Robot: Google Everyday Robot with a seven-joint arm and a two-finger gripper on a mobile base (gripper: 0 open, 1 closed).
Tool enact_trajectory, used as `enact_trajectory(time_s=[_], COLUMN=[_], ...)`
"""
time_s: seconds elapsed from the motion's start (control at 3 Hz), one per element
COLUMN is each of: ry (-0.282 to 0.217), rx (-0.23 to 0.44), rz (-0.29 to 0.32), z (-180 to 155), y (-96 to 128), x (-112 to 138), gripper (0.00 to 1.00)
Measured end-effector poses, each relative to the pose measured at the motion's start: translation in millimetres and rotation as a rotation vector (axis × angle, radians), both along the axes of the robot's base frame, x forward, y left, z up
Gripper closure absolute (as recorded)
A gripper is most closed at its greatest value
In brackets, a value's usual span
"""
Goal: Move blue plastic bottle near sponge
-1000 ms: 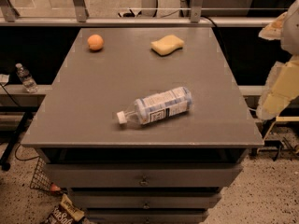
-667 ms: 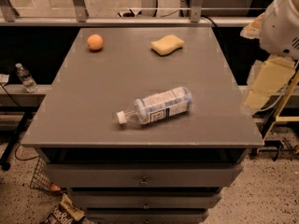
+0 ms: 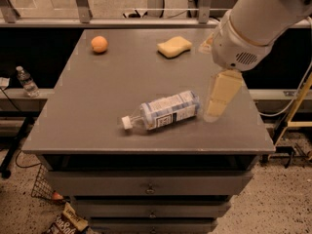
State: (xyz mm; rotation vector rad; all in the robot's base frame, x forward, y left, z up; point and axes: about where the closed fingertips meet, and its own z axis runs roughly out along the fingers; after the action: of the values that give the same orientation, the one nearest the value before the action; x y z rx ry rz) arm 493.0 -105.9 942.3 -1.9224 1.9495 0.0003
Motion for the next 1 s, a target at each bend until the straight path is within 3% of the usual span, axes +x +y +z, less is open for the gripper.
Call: enact_trajectory(time_s=[0.33, 0.67, 1.0], ry=[0.068, 0.068, 0.15], rx=[-0.02, -0.02, -0.099], rz=[0.093, 0.093, 0.076], z=[-37, -37, -61], y=[35, 35, 37], x=[6, 6, 11], gripper=[0.0, 0.0, 0.0])
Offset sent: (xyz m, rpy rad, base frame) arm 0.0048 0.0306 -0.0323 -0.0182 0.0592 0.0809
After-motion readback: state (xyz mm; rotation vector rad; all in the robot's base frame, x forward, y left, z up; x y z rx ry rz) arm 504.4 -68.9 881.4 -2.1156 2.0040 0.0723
